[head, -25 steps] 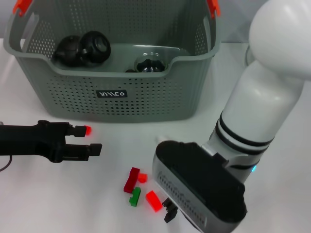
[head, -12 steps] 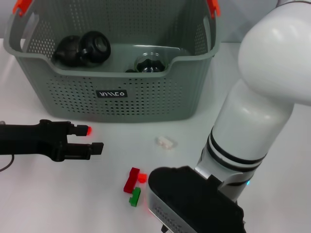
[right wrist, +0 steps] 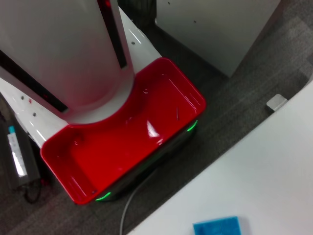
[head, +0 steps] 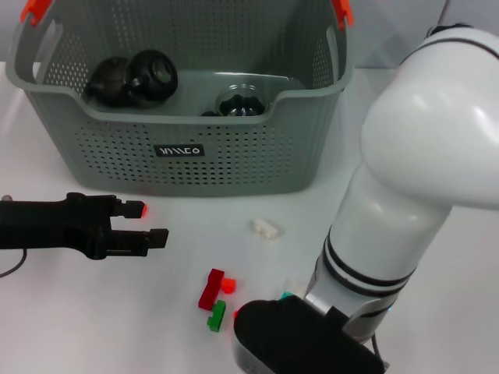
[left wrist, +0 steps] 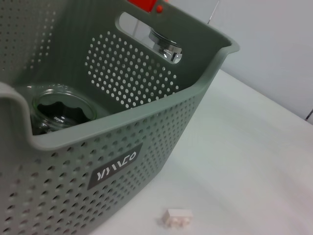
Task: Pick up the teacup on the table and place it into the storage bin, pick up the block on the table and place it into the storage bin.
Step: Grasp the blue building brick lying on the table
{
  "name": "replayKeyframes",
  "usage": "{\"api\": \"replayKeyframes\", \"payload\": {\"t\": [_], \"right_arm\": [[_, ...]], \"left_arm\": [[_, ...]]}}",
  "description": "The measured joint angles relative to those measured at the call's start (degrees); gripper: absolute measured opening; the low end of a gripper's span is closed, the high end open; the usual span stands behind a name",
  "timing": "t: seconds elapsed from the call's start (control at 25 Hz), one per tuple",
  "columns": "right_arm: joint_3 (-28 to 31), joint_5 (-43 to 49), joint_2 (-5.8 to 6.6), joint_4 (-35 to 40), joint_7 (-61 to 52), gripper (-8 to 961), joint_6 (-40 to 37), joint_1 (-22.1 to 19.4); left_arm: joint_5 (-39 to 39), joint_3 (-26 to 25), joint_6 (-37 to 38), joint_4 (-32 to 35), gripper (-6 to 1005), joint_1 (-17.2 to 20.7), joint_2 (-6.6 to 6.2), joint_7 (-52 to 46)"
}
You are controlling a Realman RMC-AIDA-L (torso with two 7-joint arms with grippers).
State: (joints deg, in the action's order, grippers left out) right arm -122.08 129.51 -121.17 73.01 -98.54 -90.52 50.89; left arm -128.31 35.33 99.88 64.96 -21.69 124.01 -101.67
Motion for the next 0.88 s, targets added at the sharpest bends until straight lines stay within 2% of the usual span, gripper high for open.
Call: {"api": "replayKeyframes", "payload": {"t": [0.32, 0.88], "right_arm": [[-2.6, 1.2, -0.04, -0.4, 0.2, 928, 3.8, -0.2], [-4.4, 1.4, -0.04, -0.6, 0.2, 927, 4.5, -1.2]], "left_arm": [[0.0, 0.0, -0.7, -1.6, 785, -0.2, -0.21, 0.6], [0.1, 0.0, -0.7, -1.9, 785, -0.6, -0.43, 0.7]]}}
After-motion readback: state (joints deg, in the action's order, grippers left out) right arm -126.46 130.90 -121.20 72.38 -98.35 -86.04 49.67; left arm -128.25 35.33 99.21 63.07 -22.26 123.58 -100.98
